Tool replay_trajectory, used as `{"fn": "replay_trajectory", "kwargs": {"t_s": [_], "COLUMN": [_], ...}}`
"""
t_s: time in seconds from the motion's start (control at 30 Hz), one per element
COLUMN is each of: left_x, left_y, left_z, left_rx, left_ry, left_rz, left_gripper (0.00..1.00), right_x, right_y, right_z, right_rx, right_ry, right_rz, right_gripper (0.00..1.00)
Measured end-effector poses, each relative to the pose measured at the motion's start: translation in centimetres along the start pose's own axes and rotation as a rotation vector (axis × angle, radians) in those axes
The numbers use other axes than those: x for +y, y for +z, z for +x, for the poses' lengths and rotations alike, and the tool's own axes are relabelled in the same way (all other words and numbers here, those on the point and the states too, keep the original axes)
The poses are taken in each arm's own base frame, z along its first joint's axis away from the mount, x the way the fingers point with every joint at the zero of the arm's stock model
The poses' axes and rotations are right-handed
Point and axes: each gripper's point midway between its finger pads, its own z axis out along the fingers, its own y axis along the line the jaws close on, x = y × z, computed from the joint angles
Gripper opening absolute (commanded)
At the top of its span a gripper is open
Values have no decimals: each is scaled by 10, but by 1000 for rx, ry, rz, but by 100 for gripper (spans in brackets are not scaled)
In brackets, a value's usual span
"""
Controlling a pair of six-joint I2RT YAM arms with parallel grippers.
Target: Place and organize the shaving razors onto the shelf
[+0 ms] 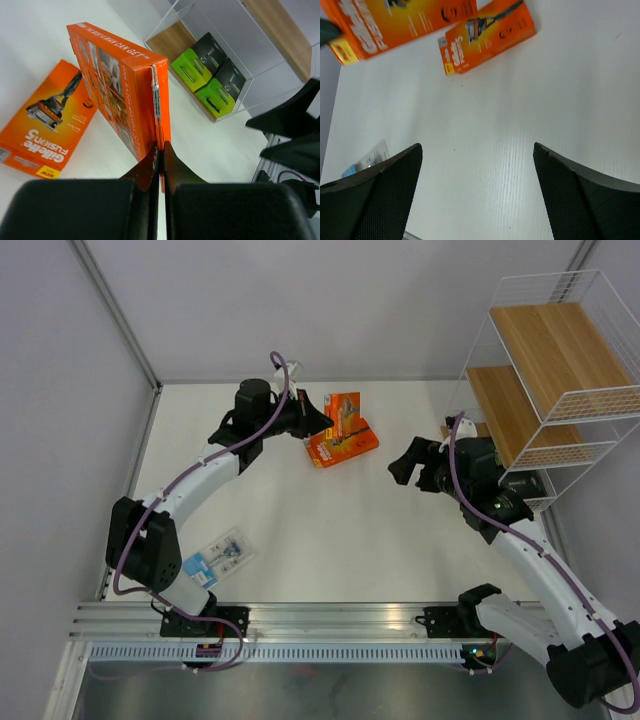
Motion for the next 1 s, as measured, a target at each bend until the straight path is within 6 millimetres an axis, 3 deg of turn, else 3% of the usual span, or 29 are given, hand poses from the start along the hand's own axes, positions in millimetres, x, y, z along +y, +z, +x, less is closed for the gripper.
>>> {"fn": "replay_trajectory", "kwargs": {"t_s": [0.1, 0.27, 0.47, 0.53, 0.63, 0.67, 0.7, 0.73, 1.0], "left_x": [-8, -33, -94, -116, -144, -152, -158, -163, -194], "left_y": [-2, -6, -10, -7, 0, 4, 9, 13, 57], "left_z": [-19, -58, -107, -120, -124, -123, -121, -118, -82], "left_rx": [-23, -84, -161, -183, -183, -180, -173, -166, -79], "left_ry": [43, 107, 198, 226, 246, 251, 252, 253, 176], "left_rz": [3, 39, 150, 195, 258, 278, 292, 305, 417], "left_gripper": [2, 2, 2, 2, 2, 2, 2, 2, 2], "right_x": [-5, 3, -2, -3, 4, 6, 7, 9, 20], "right_y": [-3, -13, -25, -31, -44, -49, -53, -57, -106], "right_z": [25, 23, 33, 35, 24, 20, 17, 13, -31], "right_rx": [56, 41, 9, -12, -72, -93, -110, -126, -281], "right_ry": [0, -32, -49, -46, -51, -57, -65, -69, -97], "right_rz": [-27, -78, -101, -113, -145, -154, -158, -162, -152], "right_gripper": [95, 90, 74, 61, 33, 12, 4, 0, 1]}}
